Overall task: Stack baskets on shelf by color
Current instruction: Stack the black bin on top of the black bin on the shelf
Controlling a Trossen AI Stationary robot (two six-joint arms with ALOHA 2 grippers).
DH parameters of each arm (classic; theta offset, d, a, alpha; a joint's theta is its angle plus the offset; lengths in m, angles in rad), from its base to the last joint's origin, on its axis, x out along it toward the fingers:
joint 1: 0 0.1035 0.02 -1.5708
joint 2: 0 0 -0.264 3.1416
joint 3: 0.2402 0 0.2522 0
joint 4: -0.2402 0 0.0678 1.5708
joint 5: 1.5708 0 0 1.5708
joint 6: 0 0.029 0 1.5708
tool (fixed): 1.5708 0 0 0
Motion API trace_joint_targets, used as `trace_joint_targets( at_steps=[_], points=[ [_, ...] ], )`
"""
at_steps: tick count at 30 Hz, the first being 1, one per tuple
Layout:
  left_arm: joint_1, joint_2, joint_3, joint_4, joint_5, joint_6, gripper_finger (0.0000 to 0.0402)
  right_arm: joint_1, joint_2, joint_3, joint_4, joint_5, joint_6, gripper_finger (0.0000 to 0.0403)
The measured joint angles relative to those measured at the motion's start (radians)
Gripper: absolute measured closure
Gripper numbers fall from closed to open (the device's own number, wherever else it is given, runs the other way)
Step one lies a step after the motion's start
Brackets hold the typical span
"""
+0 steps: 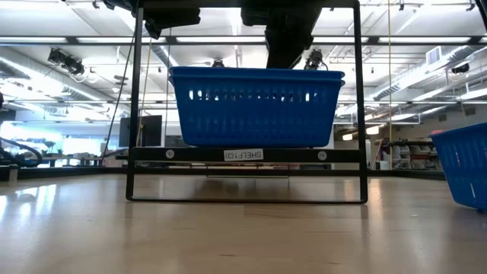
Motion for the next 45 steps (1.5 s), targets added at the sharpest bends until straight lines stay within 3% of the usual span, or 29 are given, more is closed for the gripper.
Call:
trace_joint_targets(
  at_steps=[6,12,18,26,34,45],
  points=[
    [0.000,0.000,0.000,-0.001,0.000,0.000,0.0285,-0.002,0.000,0.000,0.000,0.000,0.000,0.0298],
    [0.000,0.000,0.000,-0.001,0.000,0.000,0.0285,-0.002,0.000,0.000,0.000,0.000,-0.005,0.0289],
    [0.000,0.000,0.000,-0.001,0.000,0.000,0.0285,-0.002,0.000,0.000,0.000,0.028,-0.032,0.0307],
    [0.000,0.000,0.000,-0.001,0.000,0.000,0.0285,0.011,-0.001,0.000,0.000,0.048,-0.079,0.0387],
    [0.000,0.000,0.000,-0.001,0.000,0.000,0.0285,0.011,-0.001,0.000,0.000,0.053,-0.059,0.0352],
    [0.000,0.000,0.000,-0.001,0.000,0.000,0.0285,0.010,-0.002,0.000,0.000,0.052,-0.050,0.0346]
  ],
)
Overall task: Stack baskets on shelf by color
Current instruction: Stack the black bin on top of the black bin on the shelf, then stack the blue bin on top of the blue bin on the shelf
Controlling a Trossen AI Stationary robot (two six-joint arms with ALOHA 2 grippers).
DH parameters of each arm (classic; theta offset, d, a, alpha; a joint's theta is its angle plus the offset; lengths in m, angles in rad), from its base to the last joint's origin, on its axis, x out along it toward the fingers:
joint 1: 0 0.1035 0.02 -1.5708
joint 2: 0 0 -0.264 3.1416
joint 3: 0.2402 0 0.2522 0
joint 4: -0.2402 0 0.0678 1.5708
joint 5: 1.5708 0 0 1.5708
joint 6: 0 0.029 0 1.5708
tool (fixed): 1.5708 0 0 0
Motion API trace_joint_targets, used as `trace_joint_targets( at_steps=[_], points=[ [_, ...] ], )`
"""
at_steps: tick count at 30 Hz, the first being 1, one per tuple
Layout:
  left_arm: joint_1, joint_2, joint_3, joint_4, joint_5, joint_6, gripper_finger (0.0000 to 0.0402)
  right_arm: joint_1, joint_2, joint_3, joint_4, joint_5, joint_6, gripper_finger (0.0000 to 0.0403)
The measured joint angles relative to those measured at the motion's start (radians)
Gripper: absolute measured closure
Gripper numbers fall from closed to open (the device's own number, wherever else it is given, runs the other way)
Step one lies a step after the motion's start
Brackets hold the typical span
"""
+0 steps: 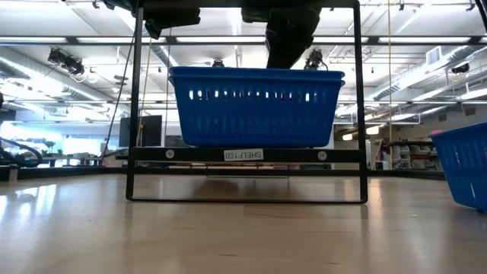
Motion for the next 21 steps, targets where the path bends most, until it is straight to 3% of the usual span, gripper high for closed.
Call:
trace_joint_targets(
  at_steps=[9,17,21],
  points=[
    [0.000,0.000,0.000,0.000,0.000,0.000,0.0285,0.002,0.000,0.000,0.000,-0.025,-0.006,0.0356],
    [0.000,0.000,0.000,0.000,0.000,0.000,0.0285,0.005,0.000,0.000,-0.002,-0.182,-0.017,0.0361],
    [0.000,0.000,0.000,0.000,0.000,0.000,0.0285,0.005,-0.001,0.000,-0.021,-0.161,-0.024,0.0360]
  ],
)
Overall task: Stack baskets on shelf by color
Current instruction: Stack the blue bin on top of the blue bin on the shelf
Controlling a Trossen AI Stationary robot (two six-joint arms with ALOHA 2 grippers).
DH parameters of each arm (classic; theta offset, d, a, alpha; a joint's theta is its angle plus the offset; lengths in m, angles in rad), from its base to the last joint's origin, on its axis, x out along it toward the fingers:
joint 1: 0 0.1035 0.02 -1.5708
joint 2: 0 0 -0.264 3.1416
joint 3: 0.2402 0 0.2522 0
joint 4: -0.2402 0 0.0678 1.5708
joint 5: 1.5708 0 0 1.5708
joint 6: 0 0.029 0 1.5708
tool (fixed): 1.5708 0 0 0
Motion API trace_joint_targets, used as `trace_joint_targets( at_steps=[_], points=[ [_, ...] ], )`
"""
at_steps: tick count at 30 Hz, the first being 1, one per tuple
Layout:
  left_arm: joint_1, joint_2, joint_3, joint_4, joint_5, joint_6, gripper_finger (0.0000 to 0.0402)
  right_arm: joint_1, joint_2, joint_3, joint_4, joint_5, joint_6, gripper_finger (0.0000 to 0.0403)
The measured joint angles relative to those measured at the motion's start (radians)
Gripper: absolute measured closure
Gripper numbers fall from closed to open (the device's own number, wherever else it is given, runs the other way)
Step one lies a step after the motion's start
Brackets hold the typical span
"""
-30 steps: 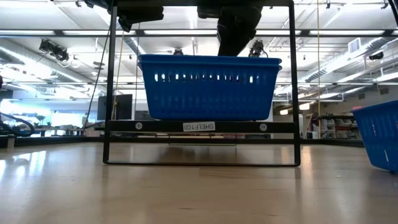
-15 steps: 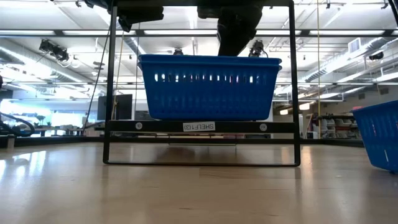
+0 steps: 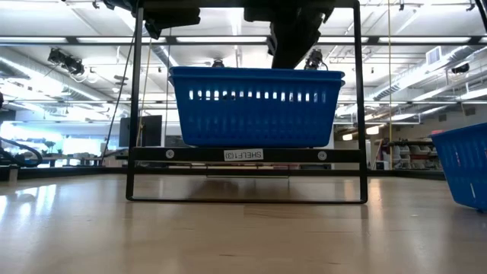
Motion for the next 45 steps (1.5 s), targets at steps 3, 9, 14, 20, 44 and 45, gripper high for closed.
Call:
trace_joint_targets(
  at_steps=[3,9,14,20,44,45],
  points=[
    [0.000,0.000,0.000,0.000,0.000,0.000,0.0285,-0.001,-0.007,0.009,-0.059,0.020,0.034,0.0361],
    [0.000,0.000,0.000,-0.001,0.000,0.000,0.0285,0.010,-0.039,0.057,-0.329,0.006,0.225,0.0362],
    [0.000,0.000,0.000,-0.002,0.000,0.000,0.0285,0.071,-0.092,0.059,-0.547,-0.008,0.404,0.0362],
    [0.000,0.000,0.000,-0.002,0.000,0.000,0.0285,0.225,-0.177,0.059,-0.578,0.037,0.594,0.0361],
    [0.000,0.000,0.000,-0.031,0.000,-0.009,0.0285,0.708,-0.196,-0.350,-0.051,0.035,1.138,0.0286],
    [0.000,0.000,0.000,-0.031,0.000,-0.010,0.0285,0.707,-0.196,-0.367,-0.007,0.018,1.133,0.0286]
  ],
)
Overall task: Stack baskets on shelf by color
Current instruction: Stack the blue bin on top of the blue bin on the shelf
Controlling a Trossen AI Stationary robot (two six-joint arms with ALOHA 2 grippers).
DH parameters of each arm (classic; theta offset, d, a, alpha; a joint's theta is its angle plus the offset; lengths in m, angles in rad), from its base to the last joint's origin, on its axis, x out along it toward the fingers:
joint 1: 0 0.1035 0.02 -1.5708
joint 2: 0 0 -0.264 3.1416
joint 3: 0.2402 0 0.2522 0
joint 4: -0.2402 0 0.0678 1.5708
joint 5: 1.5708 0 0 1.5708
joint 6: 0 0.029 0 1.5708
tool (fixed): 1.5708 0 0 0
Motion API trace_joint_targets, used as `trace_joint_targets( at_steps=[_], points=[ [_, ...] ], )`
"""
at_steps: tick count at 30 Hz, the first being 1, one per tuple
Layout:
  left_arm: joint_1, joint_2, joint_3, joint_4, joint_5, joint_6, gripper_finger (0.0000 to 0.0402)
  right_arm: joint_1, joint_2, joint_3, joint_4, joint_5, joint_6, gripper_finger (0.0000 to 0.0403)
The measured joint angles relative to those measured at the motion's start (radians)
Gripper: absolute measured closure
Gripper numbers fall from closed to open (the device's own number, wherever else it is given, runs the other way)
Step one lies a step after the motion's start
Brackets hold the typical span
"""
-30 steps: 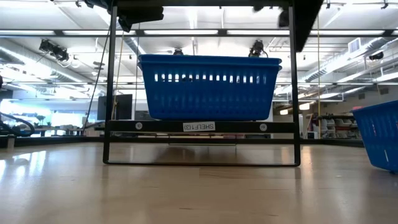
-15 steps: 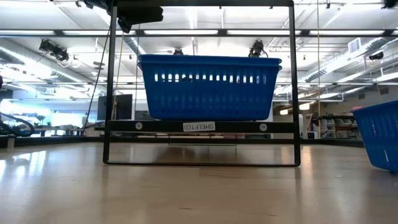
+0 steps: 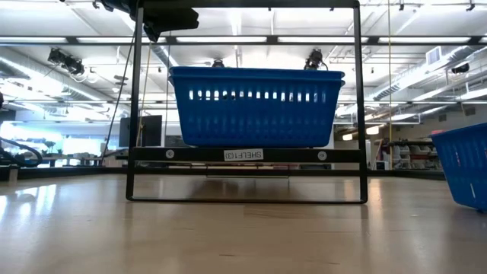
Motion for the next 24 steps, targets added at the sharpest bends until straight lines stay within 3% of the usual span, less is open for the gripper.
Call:
trace_joint_targets(
  at_steps=[6,10,24],
  points=[
    [0.000,0.000,0.000,-0.002,0.000,0.000,0.0285,-0.005,0.000,-0.069,0.086,-0.161,-0.029,0.0286],
    [0.000,0.000,0.000,-0.002,0.000,0.000,0.0285,0.015,0.000,-0.081,0.081,-0.214,-0.181,0.0285],
    [0.000,0.000,0.000,-0.003,0.000,0.001,0.0285,0.039,0.000,-0.081,0.099,-0.058,-0.656,0.0286]
  ],
)
